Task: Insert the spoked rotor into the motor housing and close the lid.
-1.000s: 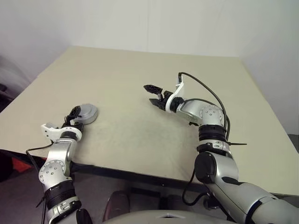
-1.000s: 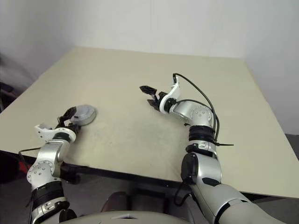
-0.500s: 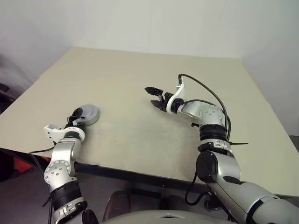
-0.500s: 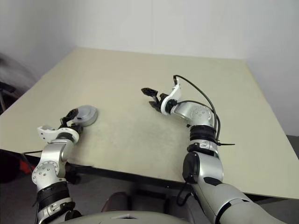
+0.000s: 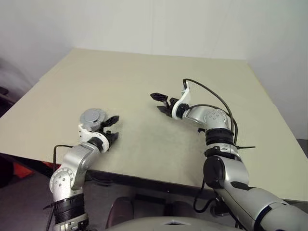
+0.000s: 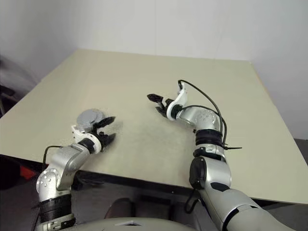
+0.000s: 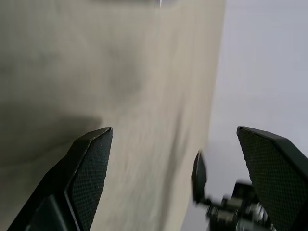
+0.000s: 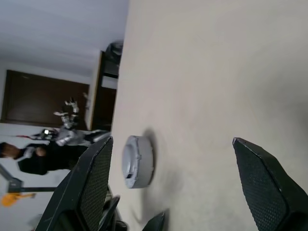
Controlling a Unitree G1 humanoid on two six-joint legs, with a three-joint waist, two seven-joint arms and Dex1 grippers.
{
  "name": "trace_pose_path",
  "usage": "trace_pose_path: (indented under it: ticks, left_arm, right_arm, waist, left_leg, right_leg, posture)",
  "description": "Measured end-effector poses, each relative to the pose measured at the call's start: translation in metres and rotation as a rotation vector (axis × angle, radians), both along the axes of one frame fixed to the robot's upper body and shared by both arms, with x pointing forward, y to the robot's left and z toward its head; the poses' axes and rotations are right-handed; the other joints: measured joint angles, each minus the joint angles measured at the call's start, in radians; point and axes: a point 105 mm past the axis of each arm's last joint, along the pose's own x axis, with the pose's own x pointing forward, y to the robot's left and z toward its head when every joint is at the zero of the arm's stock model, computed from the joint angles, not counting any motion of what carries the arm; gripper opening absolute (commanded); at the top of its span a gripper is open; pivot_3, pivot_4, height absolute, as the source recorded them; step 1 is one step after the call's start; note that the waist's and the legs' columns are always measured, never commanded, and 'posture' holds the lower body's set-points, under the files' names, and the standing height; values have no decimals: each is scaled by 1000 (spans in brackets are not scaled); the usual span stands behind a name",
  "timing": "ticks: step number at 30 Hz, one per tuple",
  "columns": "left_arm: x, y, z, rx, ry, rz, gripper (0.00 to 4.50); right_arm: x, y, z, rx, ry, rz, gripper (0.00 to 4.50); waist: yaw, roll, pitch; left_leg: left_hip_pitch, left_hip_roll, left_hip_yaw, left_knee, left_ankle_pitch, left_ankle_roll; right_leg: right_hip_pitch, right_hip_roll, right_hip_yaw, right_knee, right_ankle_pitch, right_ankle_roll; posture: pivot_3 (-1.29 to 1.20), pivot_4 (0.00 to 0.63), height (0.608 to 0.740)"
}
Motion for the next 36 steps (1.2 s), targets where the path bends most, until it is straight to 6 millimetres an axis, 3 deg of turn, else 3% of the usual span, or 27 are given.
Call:
trace_pose_path:
  ticks: [4, 8, 12, 14, 16, 19, 22, 36]
  left_arm:
    - [12, 1, 26, 294, -205, -119, 4384]
    - [20, 2, 43, 572, -413, -214, 4384]
    - [25, 1, 47, 804, -562, -339, 4384]
    - [26, -3, 49, 831, -617, -379, 4384]
    - [27, -11, 50, 842, -677, -437, 4384]
    - [28, -17, 49, 890, -742, -496, 4384]
    - [28, -25, 47, 929, -795, -558, 4384]
    - [19, -52, 27, 864, -904, -770, 4384]
  right_arm:
    - [1, -7, -8, -119, -109, 9, 4500]
    - [6, -43, -6, -282, -293, 12, 4500]
    - [2, -79, 17, -327, -478, 98, 4500]
    - [-7, -85, 23, -320, -537, 189, 4500]
    - [-33, -88, 21, -338, -628, 367, 4500]
    - [-72, -88, -2, -403, -674, 644, 4500]
    - [-92, -91, -23, -442, -655, 778, 4500]
    - [-93, -87, -29, -486, -689, 799, 4500]
  waist:
    - [3, 0, 0]
    - [4, 0, 0]
    - [2, 0, 0]
    - [-1, 0, 0]
    - [3, 0, 0]
    - [5, 0, 0]
    - [1, 0, 0]
    - [1, 1, -1]
  left_leg:
    - [0, -1, -1, 0, 0, -1]
    - [-1, -3, -1, 0, 1, 0]
    - [-2, -1, -1, 0, 0, 0]
    - [-1, -1, 0, 0, 0, 0]
    - [-2, -1, 0, 0, 0, 2]
    - [-2, -1, 0, 0, 2, 8]
    - [-1, -1, 1, 0, 3, 10]
    - [1, 0, 1, 0, 9, 14]
  right_leg:
    - [0, -1, -1, 0, -3, 6]
    - [0, -3, -1, -1, 0, 2]
    - [-1, -2, -1, 0, 0, 1]
    - [-1, -2, -1, 0, 0, 0]
    - [0, -2, -3, 0, 0, -1]
    - [0, -2, -3, -1, 0, -1]
    - [0, -3, -3, 0, -3, -8]
    - [1, -3, -4, 1, 0, -14]
  posture:
    - [0, 0, 740]
    - [0, 0, 740]
    - [0, 0, 740]
    - [0, 0, 740]
    - [0, 0, 740]
    - [0, 0, 740]
    - [0, 0, 740]
    - [0, 0, 740]
